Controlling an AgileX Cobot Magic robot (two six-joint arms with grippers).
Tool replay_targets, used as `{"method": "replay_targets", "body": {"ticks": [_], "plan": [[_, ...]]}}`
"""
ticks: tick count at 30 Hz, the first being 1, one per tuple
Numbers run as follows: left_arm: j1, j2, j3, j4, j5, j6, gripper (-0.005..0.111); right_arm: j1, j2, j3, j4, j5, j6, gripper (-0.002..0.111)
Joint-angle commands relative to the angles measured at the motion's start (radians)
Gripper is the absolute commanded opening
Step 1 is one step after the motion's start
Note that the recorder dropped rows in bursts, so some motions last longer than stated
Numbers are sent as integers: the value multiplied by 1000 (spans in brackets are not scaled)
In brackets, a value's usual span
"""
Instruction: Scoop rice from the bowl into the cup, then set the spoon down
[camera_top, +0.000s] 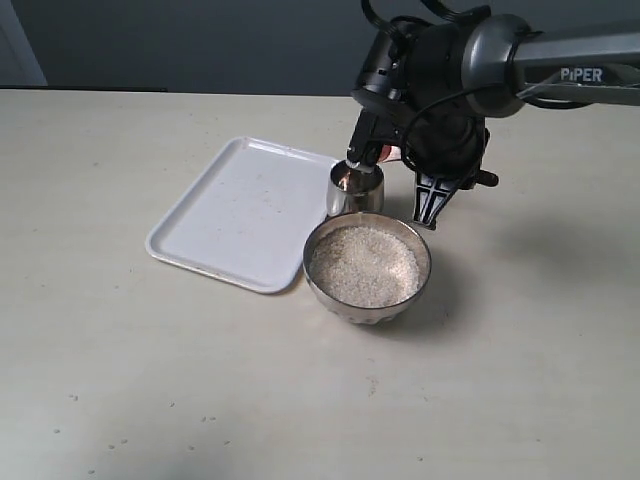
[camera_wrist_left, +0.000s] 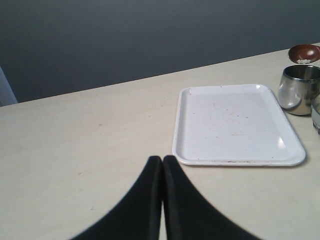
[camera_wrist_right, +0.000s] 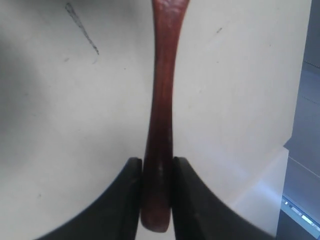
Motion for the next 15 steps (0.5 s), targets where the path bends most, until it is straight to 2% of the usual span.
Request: {"method": "replay_targets", "body": {"ticks": [1, 15], "plan": [[-5, -4, -2, 2, -12, -3, 1, 18, -2, 3, -36, -2, 17, -1], [-5, -4, -2, 2, -12, -3, 1, 46, -2, 3, -55, 26, 51, -1]]}}
